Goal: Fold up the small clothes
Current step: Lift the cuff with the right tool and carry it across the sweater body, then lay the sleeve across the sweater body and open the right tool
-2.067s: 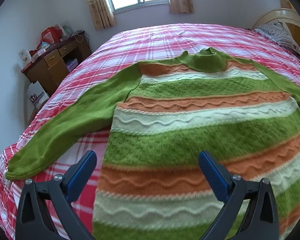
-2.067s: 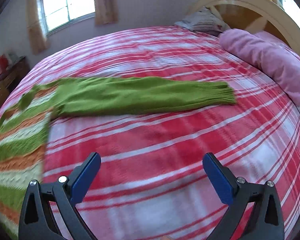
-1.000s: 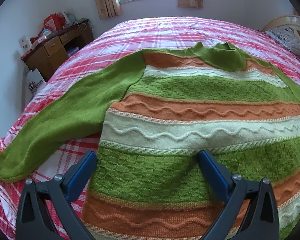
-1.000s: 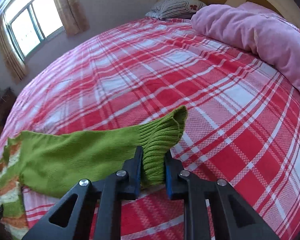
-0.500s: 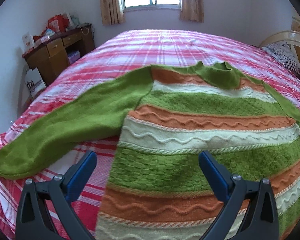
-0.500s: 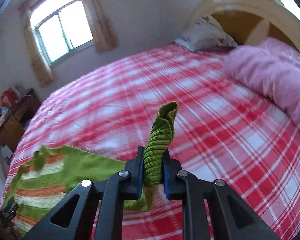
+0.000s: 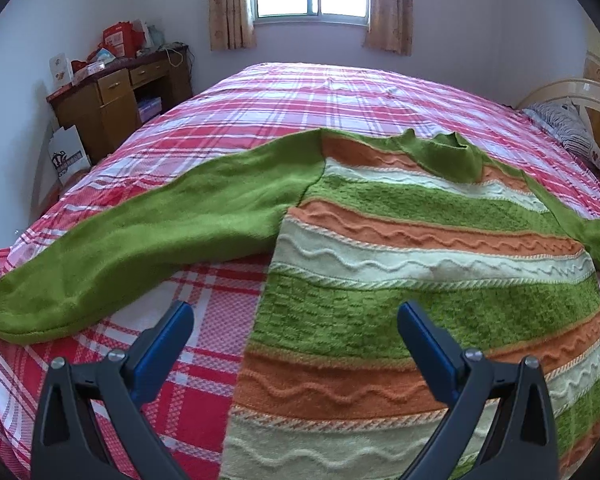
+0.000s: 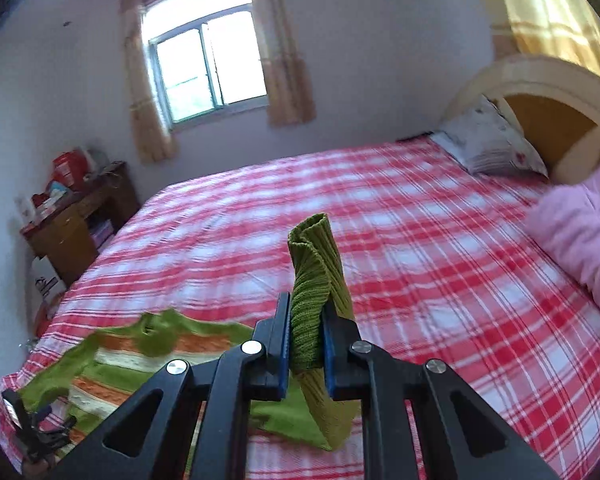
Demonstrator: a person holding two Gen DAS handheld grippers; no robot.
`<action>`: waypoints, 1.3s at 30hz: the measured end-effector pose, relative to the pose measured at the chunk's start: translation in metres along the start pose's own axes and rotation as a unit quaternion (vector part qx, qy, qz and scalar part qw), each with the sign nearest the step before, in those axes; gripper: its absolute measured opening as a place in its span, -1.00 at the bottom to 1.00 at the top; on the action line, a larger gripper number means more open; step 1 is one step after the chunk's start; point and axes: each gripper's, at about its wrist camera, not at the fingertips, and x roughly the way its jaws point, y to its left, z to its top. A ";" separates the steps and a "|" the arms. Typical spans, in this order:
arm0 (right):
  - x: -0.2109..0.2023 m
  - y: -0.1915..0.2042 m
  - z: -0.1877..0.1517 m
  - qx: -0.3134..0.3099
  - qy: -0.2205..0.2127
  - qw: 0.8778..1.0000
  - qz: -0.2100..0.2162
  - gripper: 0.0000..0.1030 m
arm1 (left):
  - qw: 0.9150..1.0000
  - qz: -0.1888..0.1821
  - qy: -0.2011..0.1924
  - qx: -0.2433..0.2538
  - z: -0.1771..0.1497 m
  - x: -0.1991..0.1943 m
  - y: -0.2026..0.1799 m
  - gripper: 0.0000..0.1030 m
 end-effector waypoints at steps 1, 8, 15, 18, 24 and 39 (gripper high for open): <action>-0.001 0.012 0.006 -0.008 -0.005 1.000 0.006 -0.76 | 1.000 -0.003 -0.001 -0.002 -0.001 -0.001 0.001 1.00; -0.003 0.091 0.031 -0.058 -0.023 0.997 0.050 -0.76 | 1.000 -0.015 0.000 -0.014 -0.007 0.002 0.009 1.00; 0.003 0.169 0.027 -0.107 -0.022 0.989 0.098 -0.76 | 0.999 -0.023 -0.001 -0.025 -0.011 0.004 0.013 1.00; 0.010 0.199 0.018 -0.121 -0.017 0.986 0.117 -0.77 | 0.999 -0.026 -0.002 -0.029 -0.012 0.005 0.014 1.00; 0.048 0.260 -0.017 -0.127 0.014 0.978 0.165 -0.77 | 0.999 -0.027 -0.002 -0.037 -0.014 0.006 0.015 1.00; 0.169 0.314 -0.169 -0.078 0.168 0.949 0.255 0.33 | 0.999 -0.030 0.013 -0.029 -0.020 0.011 0.013 1.00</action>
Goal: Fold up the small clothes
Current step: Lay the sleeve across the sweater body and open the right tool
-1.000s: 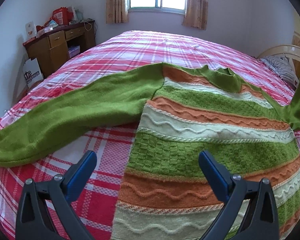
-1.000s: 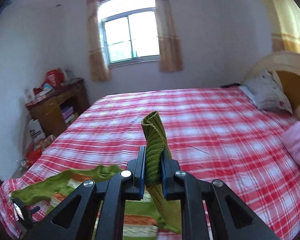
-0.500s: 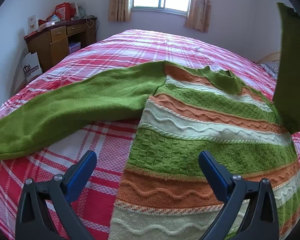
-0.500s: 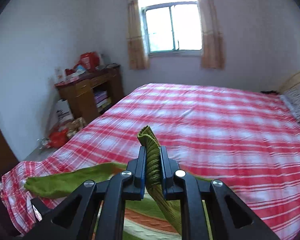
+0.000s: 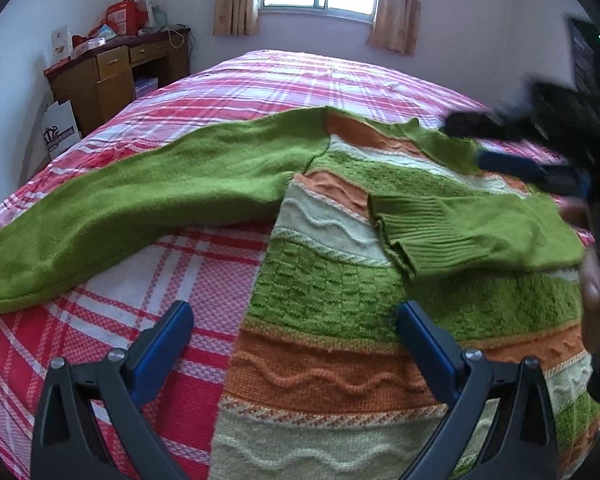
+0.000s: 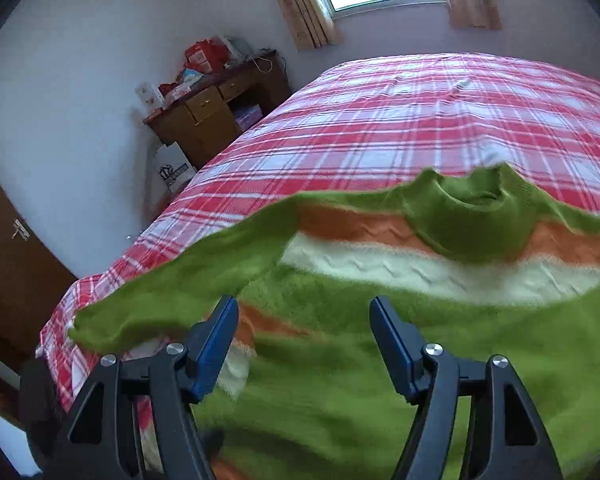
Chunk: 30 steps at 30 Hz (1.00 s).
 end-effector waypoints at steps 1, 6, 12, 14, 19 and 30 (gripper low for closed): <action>-0.009 -0.004 -0.004 -0.001 -0.004 1.000 -0.006 0.33 | 1.000 0.000 0.001 0.001 0.000 0.000 0.000 1.00; -0.075 -0.046 -0.025 -0.025 -0.034 0.995 -0.089 0.33 | 1.000 -0.001 0.008 0.015 0.010 -0.008 0.001 1.00; -0.111 -0.127 -0.036 0.028 -0.042 0.982 -0.184 0.33 | 0.999 0.023 -0.010 0.034 0.039 -0.013 -0.014 1.00; -0.106 -0.144 -0.041 0.046 -0.032 0.983 -0.176 0.33 | 0.998 0.035 -0.012 0.046 0.045 -0.007 -0.026 1.00; -0.063 -0.138 -0.055 0.033 0.040 0.984 -0.173 0.36 | 0.990 0.091 0.003 0.104 0.041 0.021 -0.054 1.00; -0.018 -0.042 -0.052 -0.096 0.089 0.978 -0.163 0.36 | 0.988 0.123 0.034 0.087 0.046 0.040 -0.020 1.00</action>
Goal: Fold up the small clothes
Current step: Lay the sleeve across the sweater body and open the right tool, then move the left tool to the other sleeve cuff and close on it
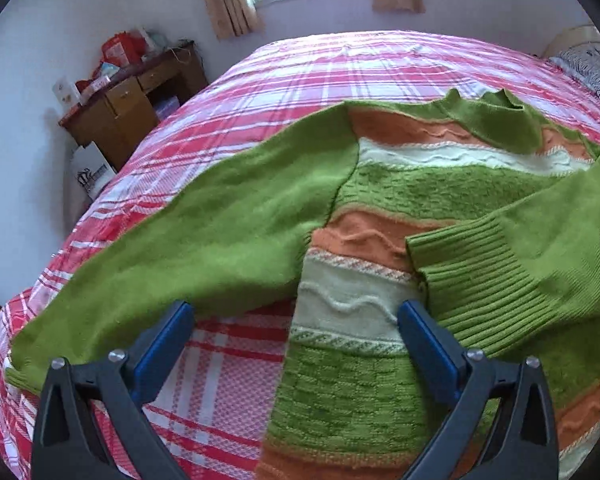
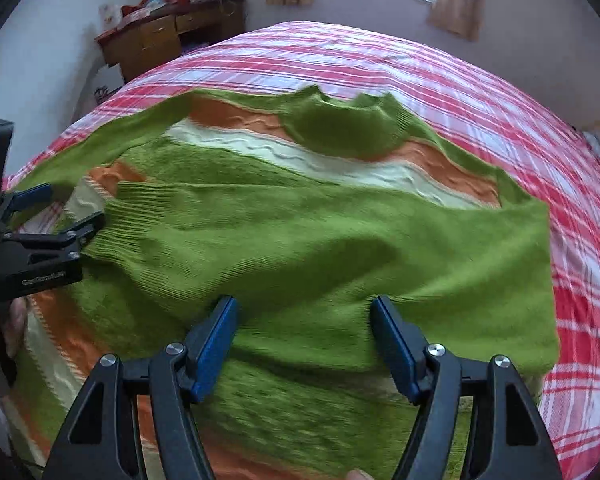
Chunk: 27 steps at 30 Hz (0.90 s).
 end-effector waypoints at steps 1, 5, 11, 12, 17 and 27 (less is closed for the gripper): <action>-0.005 0.001 0.003 0.005 -0.006 1.000 -0.004 0.36 | 1.000 -0.002 0.000 -0.003 0.000 0.000 0.000 1.00; -0.014 0.005 0.016 0.009 -0.032 0.999 -0.018 0.36 | 1.000 0.001 -0.005 -0.024 -0.002 -0.001 0.005 1.00; 0.019 0.049 0.019 -0.015 0.001 0.995 0.097 0.37 | 0.996 0.004 -0.014 -0.085 -0.018 -0.021 0.043 1.00; 0.020 0.061 0.018 -0.029 -0.005 0.995 0.094 0.37 | 0.995 0.004 -0.019 -0.095 -0.024 -0.029 0.055 1.00; 0.002 0.089 0.022 -0.059 -0.048 0.992 0.104 0.36 | 0.992 0.026 -0.033 -0.123 -0.048 -0.054 0.107 1.00; 0.028 0.121 0.008 -0.112 -0.031 0.987 0.107 0.61 | 0.964 0.095 -0.012 -0.249 -0.102 -0.070 0.234 0.99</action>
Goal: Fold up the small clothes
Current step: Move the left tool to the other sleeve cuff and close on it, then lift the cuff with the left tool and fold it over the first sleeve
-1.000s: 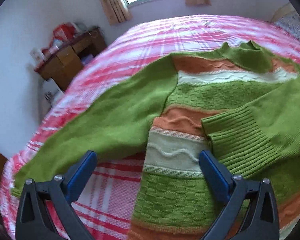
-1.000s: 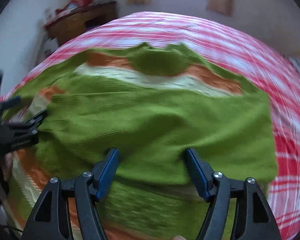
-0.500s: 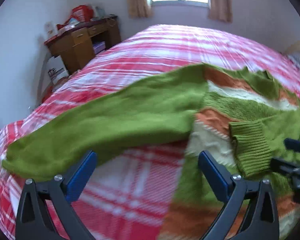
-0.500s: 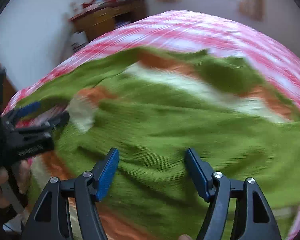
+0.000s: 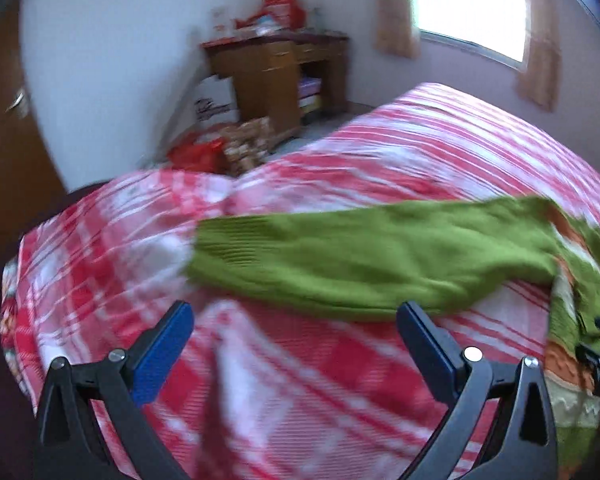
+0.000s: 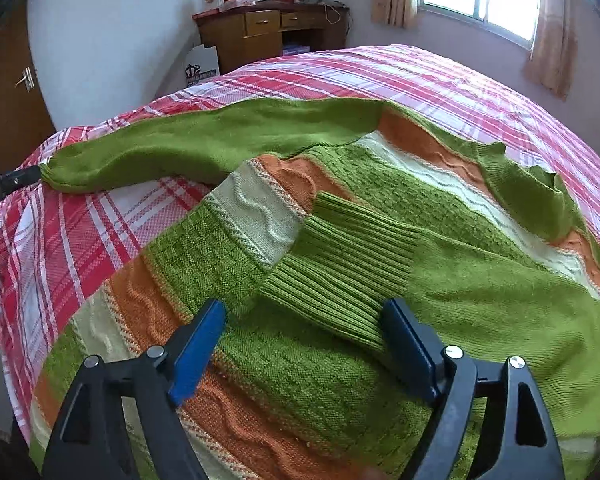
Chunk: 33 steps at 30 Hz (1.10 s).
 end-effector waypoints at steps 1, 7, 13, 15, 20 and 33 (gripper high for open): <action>0.000 -0.002 0.000 0.001 -0.001 1.000 0.001 0.61 | 1.000 0.001 0.004 -0.013 0.001 0.002 0.010 0.98; -0.006 0.004 -0.006 0.001 -0.009 1.000 -0.004 0.62 | 0.984 -0.076 0.061 -0.146 0.007 0.024 0.056 0.44; -0.008 0.005 -0.007 0.002 -0.012 1.000 -0.006 0.63 | 0.958 -0.137 0.099 -0.233 0.007 0.051 0.065 0.25; -0.008 0.005 -0.008 0.002 -0.013 1.000 -0.006 0.64 | 0.955 -0.140 0.101 -0.241 0.009 0.058 0.064 0.23; -0.009 0.005 -0.008 0.002 -0.013 1.000 -0.007 0.64 | 0.953 -0.138 0.105 -0.248 0.012 0.075 0.065 0.05; -0.008 0.005 -0.007 0.000 -0.015 1.000 -0.014 0.66 | 0.966 -0.146 0.026 -0.212 0.025 0.056 0.073 -0.89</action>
